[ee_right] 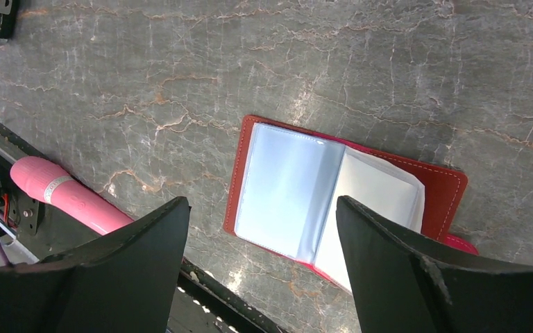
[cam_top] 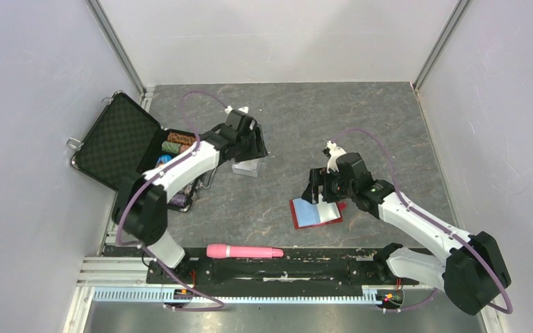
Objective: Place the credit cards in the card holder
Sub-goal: Move the storage box to the center of the board.
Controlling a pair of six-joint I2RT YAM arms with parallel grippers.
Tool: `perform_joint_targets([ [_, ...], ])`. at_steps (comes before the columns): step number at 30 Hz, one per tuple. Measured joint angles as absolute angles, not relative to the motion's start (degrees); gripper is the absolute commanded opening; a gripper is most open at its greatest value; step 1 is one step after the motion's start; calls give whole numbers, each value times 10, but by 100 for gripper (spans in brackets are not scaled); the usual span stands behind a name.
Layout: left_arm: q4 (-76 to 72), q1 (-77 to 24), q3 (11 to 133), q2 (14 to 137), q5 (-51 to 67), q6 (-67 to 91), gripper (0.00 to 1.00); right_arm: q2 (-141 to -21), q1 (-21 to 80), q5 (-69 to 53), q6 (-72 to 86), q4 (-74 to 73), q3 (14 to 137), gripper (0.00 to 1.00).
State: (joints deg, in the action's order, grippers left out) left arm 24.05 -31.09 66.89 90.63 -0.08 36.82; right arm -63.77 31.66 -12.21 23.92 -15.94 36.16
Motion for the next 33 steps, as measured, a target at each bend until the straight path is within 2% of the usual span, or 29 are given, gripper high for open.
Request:
perform_joint_targets([
  [3,257,-323,719,960,-29,342,65,-626,317,-122,239,-160,357,81],
  [5,266,-329,740,992,-42,324,60,-622,317,-122,239,-160,353,81],
  [8,282,-341,764,1036,-54,297,38,-618,316,-123,239,-163,347,81],
  [13,308,-376,791,1072,-98,233,16,-606,303,-135,235,-164,336,81],
  [16,311,-399,791,1072,-103,192,8,-600,282,-149,232,-164,323,81],
  [20,312,-422,790,1071,-88,137,4,-600,258,-164,228,-165,312,82],
  [23,305,-432,775,1060,-66,92,6,-601,250,-170,222,-163,313,82],
  [26,305,-441,745,1033,-51,55,13,-617,246,-169,211,-164,321,84],
  [28,312,-449,721,1010,-42,34,26,-643,245,-168,201,-167,341,86],
  [31,314,-462,691,969,-33,17,53,-687,245,-166,185,-168,385,87],
  [33,313,-468,676,940,-25,15,63,-719,245,-165,174,-168,420,88],
])
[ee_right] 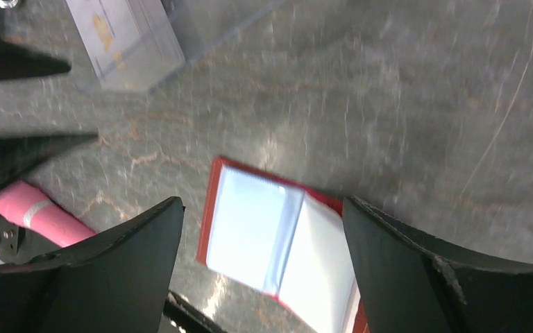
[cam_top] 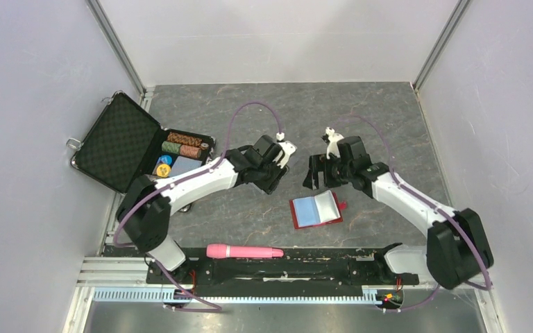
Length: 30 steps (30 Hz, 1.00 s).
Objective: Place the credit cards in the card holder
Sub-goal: Move the storage box to the center of the board.
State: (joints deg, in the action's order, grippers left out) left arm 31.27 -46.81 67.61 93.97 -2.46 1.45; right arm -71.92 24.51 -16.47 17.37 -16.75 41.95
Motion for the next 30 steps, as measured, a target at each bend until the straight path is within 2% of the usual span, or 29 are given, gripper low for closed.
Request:
perform_joint_targets([
  [6,290,-475,623,836,-4,43,79,-812,245,-161,139,-161,515,88],
  [12,276,-475,584,711,0,121,81,-903,246,-147,102,-171,609,87],
  [19,271,-475,511,628,4,214,81,-1025,259,-106,63,-204,760,84],
  [24,276,-475,452,596,6,255,80,-1110,288,-69,33,-238,864,73],
  [26,277,-475,439,587,6,268,80,-1140,298,-55,26,-252,893,65],
  [28,278,-475,436,582,6,275,79,-1162,307,-42,22,-265,903,50],
  [30,279,-475,435,578,4,280,79,-1169,311,-33,19,-275,903,32],
])
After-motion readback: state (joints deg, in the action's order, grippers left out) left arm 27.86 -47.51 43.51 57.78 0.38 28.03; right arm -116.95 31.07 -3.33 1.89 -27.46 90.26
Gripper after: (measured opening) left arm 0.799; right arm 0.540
